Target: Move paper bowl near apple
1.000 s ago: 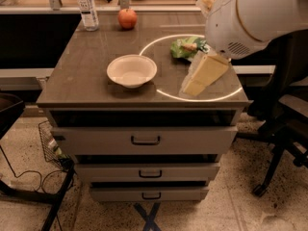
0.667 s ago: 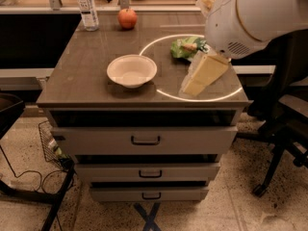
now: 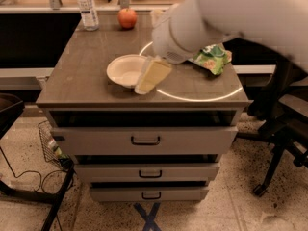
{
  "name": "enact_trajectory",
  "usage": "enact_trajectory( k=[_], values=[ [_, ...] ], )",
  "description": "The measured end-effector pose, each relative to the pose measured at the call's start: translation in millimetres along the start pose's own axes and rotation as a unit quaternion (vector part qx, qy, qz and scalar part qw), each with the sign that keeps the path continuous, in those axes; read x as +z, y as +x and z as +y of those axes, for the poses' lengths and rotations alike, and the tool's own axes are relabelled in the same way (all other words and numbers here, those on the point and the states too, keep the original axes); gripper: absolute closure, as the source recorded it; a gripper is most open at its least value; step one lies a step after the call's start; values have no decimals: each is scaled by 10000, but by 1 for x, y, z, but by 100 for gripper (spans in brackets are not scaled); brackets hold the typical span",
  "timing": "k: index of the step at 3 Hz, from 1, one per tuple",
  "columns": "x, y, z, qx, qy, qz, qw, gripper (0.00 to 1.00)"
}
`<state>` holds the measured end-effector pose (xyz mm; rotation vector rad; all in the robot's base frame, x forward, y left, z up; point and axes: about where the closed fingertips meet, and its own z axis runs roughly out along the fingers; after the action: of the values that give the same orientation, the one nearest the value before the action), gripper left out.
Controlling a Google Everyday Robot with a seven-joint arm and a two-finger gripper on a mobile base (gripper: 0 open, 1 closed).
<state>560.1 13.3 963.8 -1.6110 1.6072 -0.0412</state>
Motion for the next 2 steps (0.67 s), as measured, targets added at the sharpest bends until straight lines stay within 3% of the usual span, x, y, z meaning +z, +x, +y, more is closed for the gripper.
enact_trajectory(
  k=[1, 2],
  values=[
    [59, -22, 0, -123, 86, -398, 9991, 0],
    [84, -27, 3, -182, 123, -544, 9983, 0]
  ],
)
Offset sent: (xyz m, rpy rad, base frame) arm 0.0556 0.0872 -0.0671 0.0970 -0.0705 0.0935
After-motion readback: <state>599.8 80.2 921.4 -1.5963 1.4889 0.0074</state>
